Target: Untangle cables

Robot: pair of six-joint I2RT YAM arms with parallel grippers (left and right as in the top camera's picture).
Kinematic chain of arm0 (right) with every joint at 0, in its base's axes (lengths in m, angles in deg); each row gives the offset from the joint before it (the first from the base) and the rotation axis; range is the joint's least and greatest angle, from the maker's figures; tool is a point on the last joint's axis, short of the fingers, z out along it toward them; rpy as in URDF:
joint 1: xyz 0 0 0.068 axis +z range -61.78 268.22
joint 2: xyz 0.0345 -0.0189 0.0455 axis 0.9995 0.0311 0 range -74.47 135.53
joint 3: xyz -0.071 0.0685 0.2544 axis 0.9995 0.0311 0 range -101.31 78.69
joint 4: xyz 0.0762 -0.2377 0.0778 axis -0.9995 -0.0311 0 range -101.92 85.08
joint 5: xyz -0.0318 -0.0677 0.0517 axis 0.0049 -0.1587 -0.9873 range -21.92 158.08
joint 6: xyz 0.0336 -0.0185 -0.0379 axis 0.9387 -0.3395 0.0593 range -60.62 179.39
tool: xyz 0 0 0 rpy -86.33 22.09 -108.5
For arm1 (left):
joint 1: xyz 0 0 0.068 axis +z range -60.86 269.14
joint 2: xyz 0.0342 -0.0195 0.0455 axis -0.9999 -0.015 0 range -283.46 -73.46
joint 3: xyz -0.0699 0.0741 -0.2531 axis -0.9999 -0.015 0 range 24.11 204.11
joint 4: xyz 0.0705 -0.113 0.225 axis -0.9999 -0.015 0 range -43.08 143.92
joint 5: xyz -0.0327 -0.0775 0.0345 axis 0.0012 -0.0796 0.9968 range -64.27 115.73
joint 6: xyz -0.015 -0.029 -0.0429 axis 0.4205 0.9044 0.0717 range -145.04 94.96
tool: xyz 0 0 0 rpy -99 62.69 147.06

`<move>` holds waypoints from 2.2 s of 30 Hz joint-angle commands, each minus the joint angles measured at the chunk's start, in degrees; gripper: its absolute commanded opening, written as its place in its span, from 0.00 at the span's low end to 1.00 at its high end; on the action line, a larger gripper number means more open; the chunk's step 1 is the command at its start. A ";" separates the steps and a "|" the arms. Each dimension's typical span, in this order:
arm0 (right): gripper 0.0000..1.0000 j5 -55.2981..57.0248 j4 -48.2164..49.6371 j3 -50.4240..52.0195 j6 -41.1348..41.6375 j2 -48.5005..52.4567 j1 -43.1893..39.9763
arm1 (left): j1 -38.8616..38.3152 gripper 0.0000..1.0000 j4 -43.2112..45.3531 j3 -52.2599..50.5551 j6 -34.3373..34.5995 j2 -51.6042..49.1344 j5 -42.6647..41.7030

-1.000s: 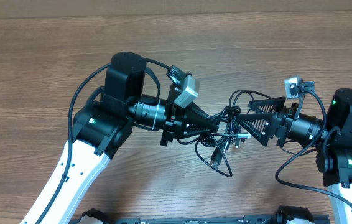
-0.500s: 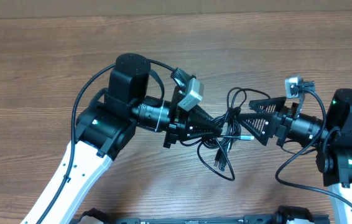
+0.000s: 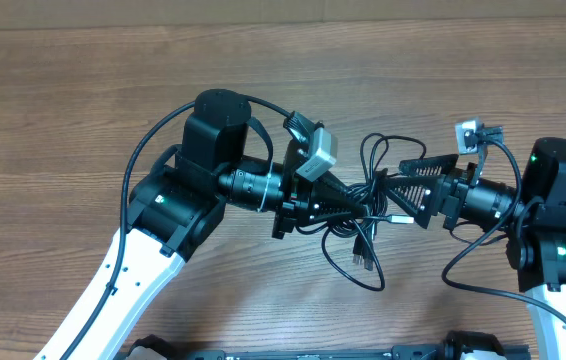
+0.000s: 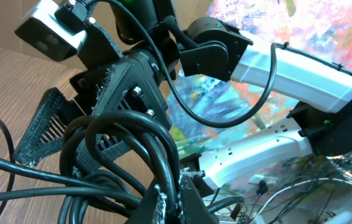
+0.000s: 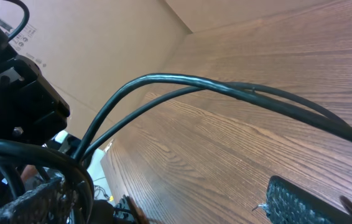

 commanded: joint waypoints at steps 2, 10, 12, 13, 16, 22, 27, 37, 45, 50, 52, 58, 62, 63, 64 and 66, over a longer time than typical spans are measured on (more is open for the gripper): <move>0.95 1.51 0.00 -0.42 -0.39 0.39 -0.15 | -0.81 0.04 1.05 0.59 -0.44 0.46 -1.46; 0.94 1.55 1.09 -0.42 -0.39 0.72 -0.15 | -2.64 0.04 1.79 0.59 -0.48 0.35 -1.01; 0.94 1.57 1.07 -0.42 -0.39 0.83 -0.15 | -2.75 0.04 2.40 0.59 -0.44 0.17 -1.07; 0.94 1.70 1.07 -0.42 -0.39 0.87 -0.15 | -2.99 0.04 2.69 0.59 -0.44 0.04 -1.03; 0.94 1.75 1.11 -0.42 -0.39 0.98 -0.15 | -3.48 0.04 3.28 0.59 -0.44 -0.37 -1.03; 0.94 2.64 1.11 -0.42 -0.39 1.88 -0.15 | -3.87 0.04 4.68 0.59 0.61 -1.14 -1.01; 0.93 2.62 1.66 -0.42 -0.39 3.02 -0.15 | -3.87 0.04 5.66 0.59 1.75 -1.68 -1.20; 0.93 4.11 3.58 -0.42 -0.37 4.04 -0.15 | -4.63 0.04 5.62 0.59 1.92 -1.68 -1.29; 0.91 10.23 4.52 -0.42 -0.15 4.09 -0.15 | -6.38 0.04 5.60 0.59 1.90 -1.68 -1.25; 0.91 12.09 4.48 -0.42 -0.13 4.09 -0.17 | -6.38 0.04 5.60 0.59 1.92 -1.68 -1.25; 0.91 12.22 4.48 -0.42 -0.13 4.09 -0.17 | -6.38 0.04 5.60 0.59 1.92 -1.68 -1.25; 0.87 12.20 2.05 -0.42 -0.17 4.07 -0.17 | -5.42 0.04 4.92 0.59 1.92 -1.68 -1.25; 0.86 12.22 -0.37 -0.42 -0.17 3.80 -0.28 | -3.56 0.04 3.82 0.59 2.67 -1.68 -1.29; 0.86 12.17 -0.94 -0.42 -0.15 3.43 -0.28 | -2.78 0.04 3.56 0.59 3.65 -1.68 -1.44; 0.86 12.00 -1.49 -0.42 -0.15 2.75 -0.28 | -2.10 0.04 3.41 0.59 4.02 -1.68 -1.92; 0.86 11.78 -2.03 -0.44 -0.13 1.51 -0.28 | -1.14 0.04 3.43 0.59 4.07 -1.68 -3.32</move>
